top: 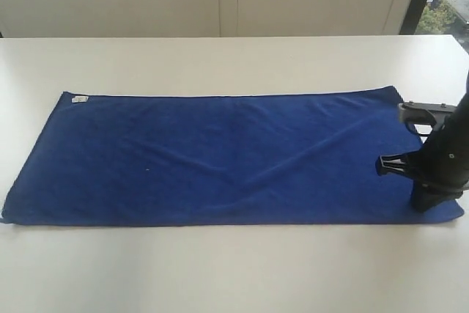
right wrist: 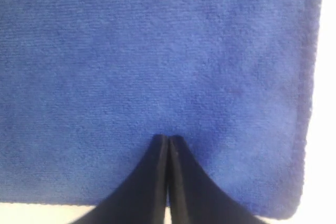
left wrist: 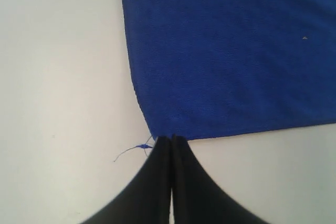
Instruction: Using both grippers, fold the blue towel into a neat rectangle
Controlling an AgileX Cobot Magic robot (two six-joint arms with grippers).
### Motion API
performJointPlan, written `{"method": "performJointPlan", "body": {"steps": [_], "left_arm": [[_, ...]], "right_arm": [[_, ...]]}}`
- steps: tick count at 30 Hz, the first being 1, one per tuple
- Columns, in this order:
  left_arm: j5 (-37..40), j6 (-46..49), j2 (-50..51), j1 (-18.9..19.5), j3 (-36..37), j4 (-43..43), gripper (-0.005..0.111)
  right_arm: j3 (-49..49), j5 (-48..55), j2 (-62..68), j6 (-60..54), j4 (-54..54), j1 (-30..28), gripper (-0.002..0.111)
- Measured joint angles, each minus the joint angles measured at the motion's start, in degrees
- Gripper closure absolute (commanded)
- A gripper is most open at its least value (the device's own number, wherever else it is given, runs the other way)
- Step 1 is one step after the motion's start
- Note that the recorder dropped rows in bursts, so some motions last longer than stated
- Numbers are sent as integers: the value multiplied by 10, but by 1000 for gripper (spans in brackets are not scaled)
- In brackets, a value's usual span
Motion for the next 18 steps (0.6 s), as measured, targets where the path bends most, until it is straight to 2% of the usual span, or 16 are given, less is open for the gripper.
{"method": "performJointPlan", "body": {"steps": [7,13,18], "left_arm": [[-1,0,-1,0,0,0,107],[-1,2,-1,0,0,0,107],[-1,2,-7,0,0,-11,107]], "right_arm": [[1,14,-1,47,-61,0,108],[-2,10,-7,52,-47,0,108],[-22,-28,-67,48,-22,0,108]]}}
